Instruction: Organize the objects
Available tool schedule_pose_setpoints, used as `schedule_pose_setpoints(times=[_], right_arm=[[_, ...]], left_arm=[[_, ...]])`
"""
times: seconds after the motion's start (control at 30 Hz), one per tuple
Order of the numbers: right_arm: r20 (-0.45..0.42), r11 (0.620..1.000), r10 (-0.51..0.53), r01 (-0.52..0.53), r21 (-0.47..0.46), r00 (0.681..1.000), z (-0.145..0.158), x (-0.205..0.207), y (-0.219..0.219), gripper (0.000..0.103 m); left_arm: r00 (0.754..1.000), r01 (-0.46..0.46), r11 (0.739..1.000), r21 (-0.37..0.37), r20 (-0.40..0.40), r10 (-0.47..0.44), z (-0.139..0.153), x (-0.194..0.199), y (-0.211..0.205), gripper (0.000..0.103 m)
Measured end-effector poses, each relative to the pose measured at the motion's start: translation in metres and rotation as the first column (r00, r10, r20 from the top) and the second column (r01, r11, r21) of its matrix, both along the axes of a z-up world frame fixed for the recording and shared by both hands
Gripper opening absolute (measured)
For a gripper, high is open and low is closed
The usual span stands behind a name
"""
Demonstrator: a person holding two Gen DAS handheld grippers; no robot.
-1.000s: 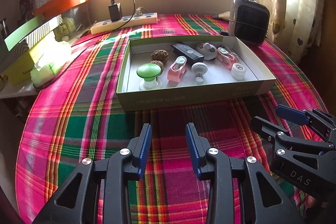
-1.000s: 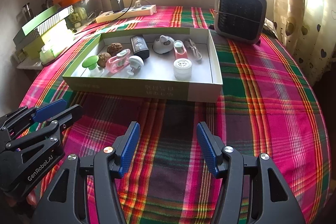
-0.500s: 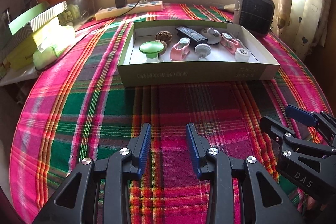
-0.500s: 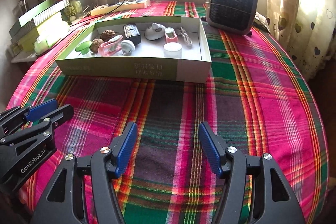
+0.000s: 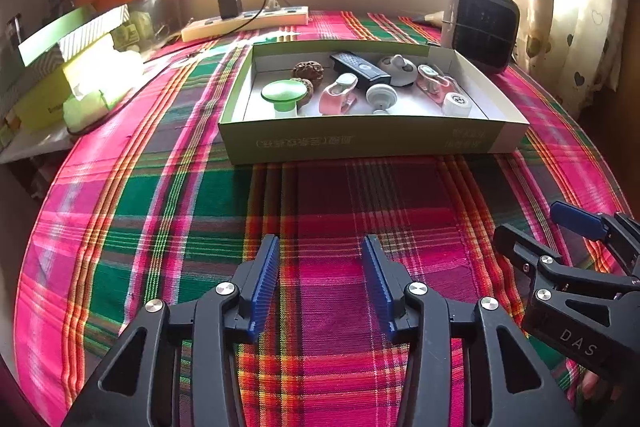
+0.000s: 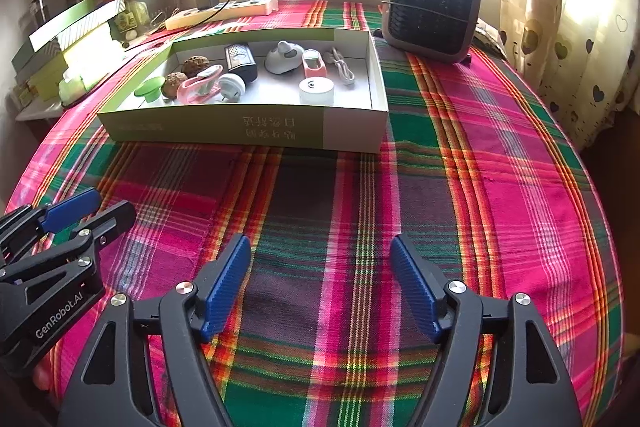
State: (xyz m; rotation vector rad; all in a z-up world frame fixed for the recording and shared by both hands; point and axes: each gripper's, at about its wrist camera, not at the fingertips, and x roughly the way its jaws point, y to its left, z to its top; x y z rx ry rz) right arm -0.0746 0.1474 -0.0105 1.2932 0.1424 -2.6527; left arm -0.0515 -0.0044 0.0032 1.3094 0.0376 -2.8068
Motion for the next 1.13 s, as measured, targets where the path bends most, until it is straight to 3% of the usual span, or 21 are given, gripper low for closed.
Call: schedule_pose_setpoints(times=[1.13], right_arm=[[-0.001,1.0,0.0,0.0,0.001,1.0,-0.0009,0.0001,-0.0006,0.075]], left_arm=[[1.0,-0.001,1.0,0.001,0.002,0.001,0.0002,0.0001,0.0,0.042]])
